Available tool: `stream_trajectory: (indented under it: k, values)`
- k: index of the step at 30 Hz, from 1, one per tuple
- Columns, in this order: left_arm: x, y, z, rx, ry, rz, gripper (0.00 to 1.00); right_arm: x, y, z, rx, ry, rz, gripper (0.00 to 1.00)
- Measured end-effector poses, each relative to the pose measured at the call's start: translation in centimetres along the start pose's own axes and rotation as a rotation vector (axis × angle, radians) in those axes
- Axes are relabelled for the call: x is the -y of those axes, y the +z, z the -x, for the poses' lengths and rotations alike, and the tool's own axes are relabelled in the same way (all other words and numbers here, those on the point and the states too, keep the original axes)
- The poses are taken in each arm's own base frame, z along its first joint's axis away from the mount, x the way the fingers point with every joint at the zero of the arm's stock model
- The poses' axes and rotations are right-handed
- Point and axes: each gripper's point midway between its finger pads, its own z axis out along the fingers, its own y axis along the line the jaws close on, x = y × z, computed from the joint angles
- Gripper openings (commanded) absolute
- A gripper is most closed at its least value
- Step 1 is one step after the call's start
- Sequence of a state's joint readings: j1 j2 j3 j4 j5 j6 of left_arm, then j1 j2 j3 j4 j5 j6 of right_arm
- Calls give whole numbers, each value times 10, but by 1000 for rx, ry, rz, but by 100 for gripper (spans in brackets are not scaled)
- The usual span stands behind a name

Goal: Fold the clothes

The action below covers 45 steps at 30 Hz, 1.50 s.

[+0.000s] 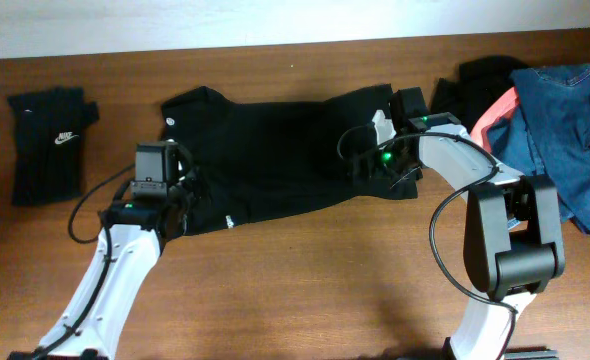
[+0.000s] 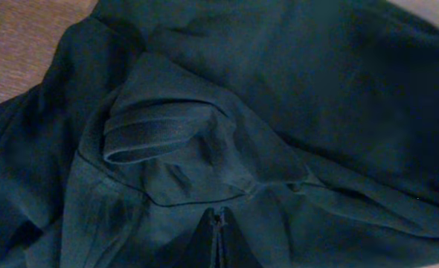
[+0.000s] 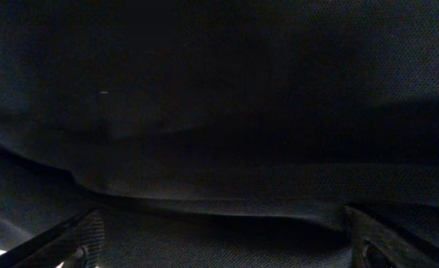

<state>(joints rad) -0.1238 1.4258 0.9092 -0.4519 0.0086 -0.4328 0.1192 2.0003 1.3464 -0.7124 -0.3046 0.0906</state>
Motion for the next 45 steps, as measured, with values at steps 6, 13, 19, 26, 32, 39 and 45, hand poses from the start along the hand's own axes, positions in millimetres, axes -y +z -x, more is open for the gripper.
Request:
stream_trajectory:
  k: [6,13,19,26,32,39,45]
  values:
    - [-9,23,-13,-62,16,47,1,0,0,0,0,-2,0,99]
    - [-18,55,-30,-131,28,82,1,0,0,0,-1,-1,0,99]
    - [-13,66,-19,-82,45,62,1,0,0,0,0,-3,0,99]
    - [-12,72,-17,-73,53,58,1,0,0,0,-1,-2,0,99]
    - [-11,84,-13,-53,53,49,1,0,0,0,-1,-5,0,99]
    - [0,81,11,10,78,22,1,0,0,0,-1,-6,0,99]
    - [21,75,55,166,133,-38,1,0,0,0,-2,-6,0,99]
